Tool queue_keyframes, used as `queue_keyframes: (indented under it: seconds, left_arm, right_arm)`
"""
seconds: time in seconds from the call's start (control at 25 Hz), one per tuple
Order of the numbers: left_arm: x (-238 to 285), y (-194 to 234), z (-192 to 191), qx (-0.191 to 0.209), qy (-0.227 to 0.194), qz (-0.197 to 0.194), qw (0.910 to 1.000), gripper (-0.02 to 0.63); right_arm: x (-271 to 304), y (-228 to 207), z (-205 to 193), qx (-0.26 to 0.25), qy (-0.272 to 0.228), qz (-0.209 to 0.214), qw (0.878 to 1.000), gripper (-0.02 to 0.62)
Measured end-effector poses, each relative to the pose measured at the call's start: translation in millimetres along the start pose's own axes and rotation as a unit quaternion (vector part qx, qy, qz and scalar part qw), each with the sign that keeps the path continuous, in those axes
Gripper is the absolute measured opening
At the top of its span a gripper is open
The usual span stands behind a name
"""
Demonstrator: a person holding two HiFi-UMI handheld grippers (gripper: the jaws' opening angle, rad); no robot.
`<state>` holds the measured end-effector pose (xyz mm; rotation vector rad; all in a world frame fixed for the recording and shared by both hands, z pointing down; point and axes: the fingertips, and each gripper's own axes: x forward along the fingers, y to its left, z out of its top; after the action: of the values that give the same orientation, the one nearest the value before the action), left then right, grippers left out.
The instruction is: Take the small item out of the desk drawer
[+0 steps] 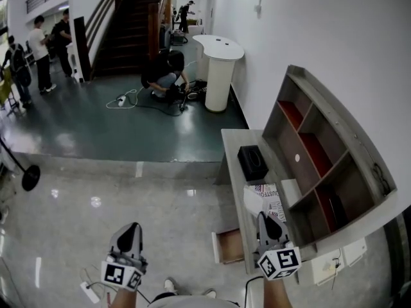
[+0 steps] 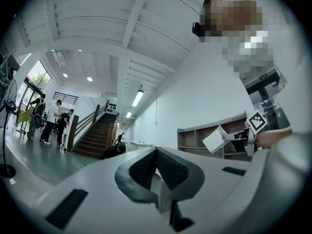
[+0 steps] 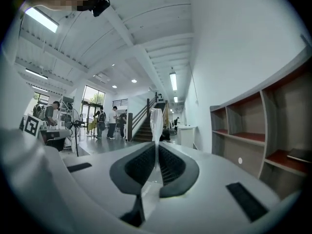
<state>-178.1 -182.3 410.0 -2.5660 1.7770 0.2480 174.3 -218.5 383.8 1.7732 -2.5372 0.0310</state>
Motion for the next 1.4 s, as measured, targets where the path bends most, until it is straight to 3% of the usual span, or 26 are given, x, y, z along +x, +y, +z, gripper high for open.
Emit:
queue_keyframes:
  seconds: [0.24,0.48,1.4]
  left_arm:
    - [-12,10,7,-0.006,-0.008,0.018,0.9998,0.018]
    - [-28,16,11,-0.011,-0.011,0.037,0.9992,0.018]
    - [-27,11,12,-0.01,-0.015,0.004,0.9998,0.018]
  right_arm:
    - [-37,3,29,-0.024,-0.024,-0.008,0.999,0.026]
    - [-68,3,37,-0.044,-0.029,-0.042,0.998,0.026]
    - [-68,27,34,-0.056,-0.022,-0.044,0.997,0.026]
